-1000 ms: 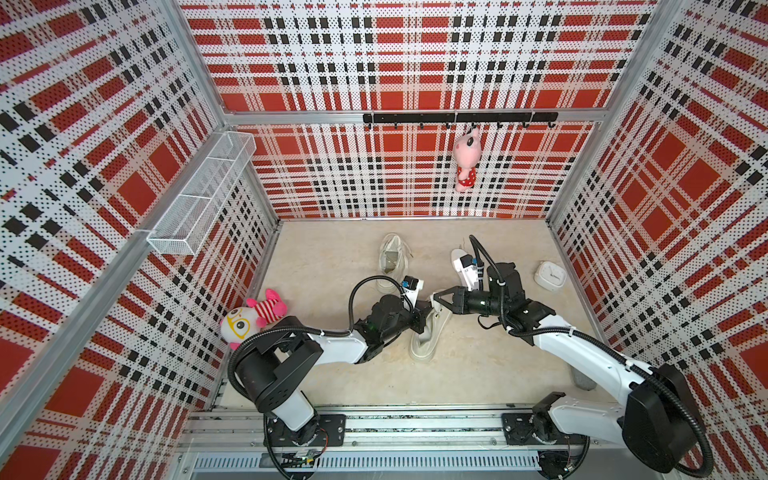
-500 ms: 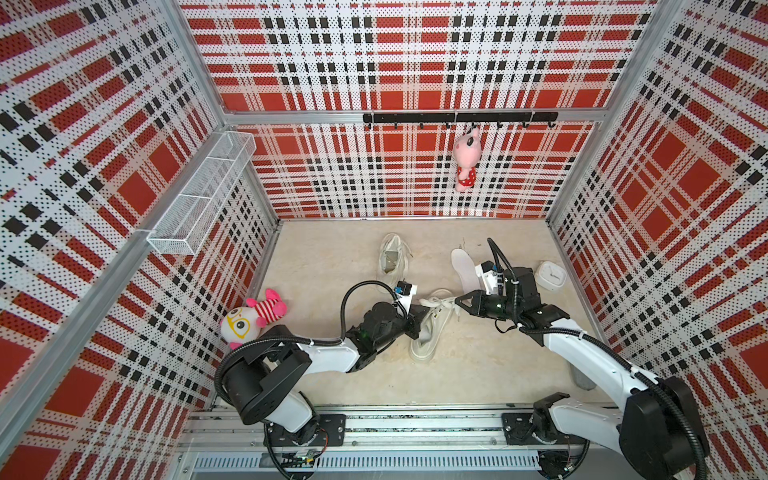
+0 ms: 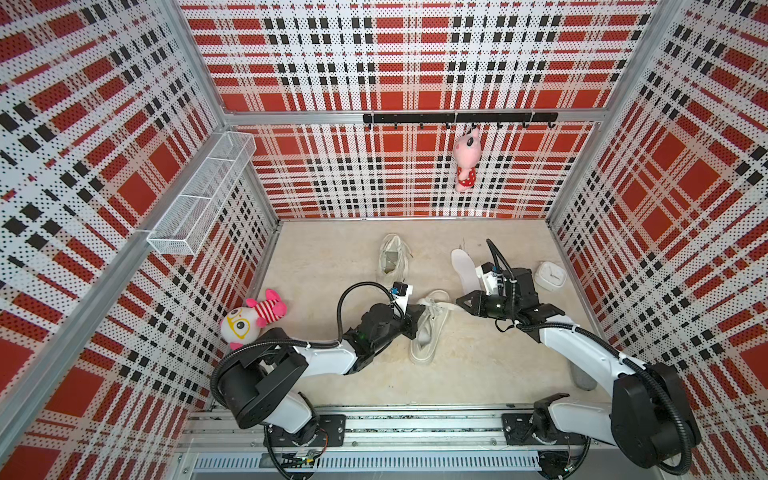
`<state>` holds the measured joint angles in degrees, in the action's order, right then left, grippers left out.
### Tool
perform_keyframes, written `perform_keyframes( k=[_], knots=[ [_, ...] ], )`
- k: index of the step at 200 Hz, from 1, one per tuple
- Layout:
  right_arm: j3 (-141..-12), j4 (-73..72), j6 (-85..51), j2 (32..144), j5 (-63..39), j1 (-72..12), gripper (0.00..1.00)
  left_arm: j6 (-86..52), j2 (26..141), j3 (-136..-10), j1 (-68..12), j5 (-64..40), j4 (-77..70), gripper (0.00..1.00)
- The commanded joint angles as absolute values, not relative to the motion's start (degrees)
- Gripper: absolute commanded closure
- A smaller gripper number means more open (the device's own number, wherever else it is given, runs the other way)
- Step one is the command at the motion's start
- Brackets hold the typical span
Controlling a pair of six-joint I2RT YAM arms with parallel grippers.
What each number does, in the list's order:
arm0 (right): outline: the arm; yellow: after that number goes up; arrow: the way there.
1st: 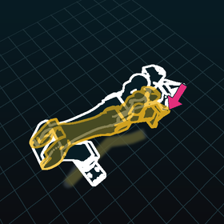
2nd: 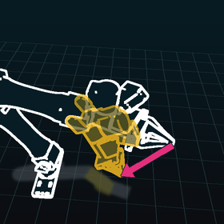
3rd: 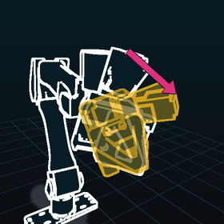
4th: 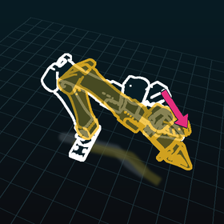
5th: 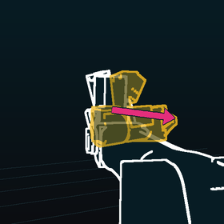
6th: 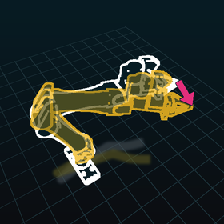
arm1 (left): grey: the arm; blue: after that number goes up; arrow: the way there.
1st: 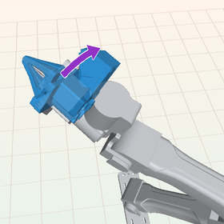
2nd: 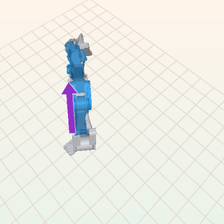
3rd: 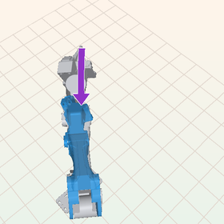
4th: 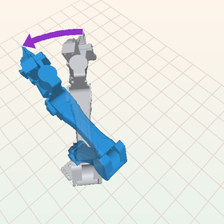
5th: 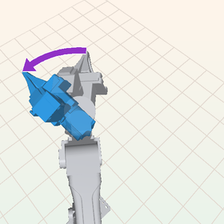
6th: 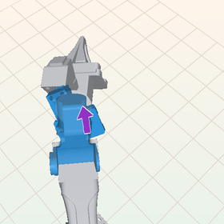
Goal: Remove the insole from the shoe
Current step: Untie the shoelace on the shoe.
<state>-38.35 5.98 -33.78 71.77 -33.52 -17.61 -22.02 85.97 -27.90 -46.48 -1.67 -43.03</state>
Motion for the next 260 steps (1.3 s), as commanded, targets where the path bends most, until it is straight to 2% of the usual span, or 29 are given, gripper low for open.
perform_keyframes(
  k=[1, 8, 32, 53, 69, 95, 180, 227, 260],
  knots=[
    [-37.54, 2.35, -32.62, 72.97, -36.0, -17.4, 0.92, -21.36, 85.28, -27.71, -46.32, -0.91, -43.4, 1.0],
    [-37.43, 2.15, -32.45, 73.2, -36.25, -17.4, 1.0, -21.36, 85.4, -27.86, -46.32, -1.05, -43.41, 1.0],
    [-36.88, 1.35, -32.52, 73.06, -35.63, -17.4, 1.0, -21.36, 85.5, -28.17, -46.41, -1.03, -43.42, 1.0],
    [-36.57, 1.41, -29.88, 71.77, -35.07, -17.45, 0.76, -21.36, 85.53, -28.31, -46.58, -1.06, -43.51, 1.0],
    [-35.64, 1.27, -26.81, 70.66, -34.99, -17.51, 0.64, -21.36, 85.77, -28.39, -46.67, -0.87, -43.46, 1.0],
    [-31.98, -2.01, -24.21, 70.85, -34.97, -18.11, 0.55, -21.36, 85.82, -28.26, -46.76, -0.03, -43.51, 1.0],
    [-28.49, -14.16, -17.22, 78.4, -26.53, -26.13, 0.5, -22.92, 86.68, -28.5, -46.41, 1.08, -43.51, 1.0],
    [-30.88, -14.76, -15.71, 82.22, -26.54, -27.94, 0.51, -22.96, 87.32, -29.09, -46.41, 0.79, -43.44, 1.0],
    [-31.37, -17.15, -16.6, 83.6, -27.02, -28.26, 0.56, -22.98, 87.66, -29.19, -46.41, 0.7, -43.4, 1.0]
  ],
)
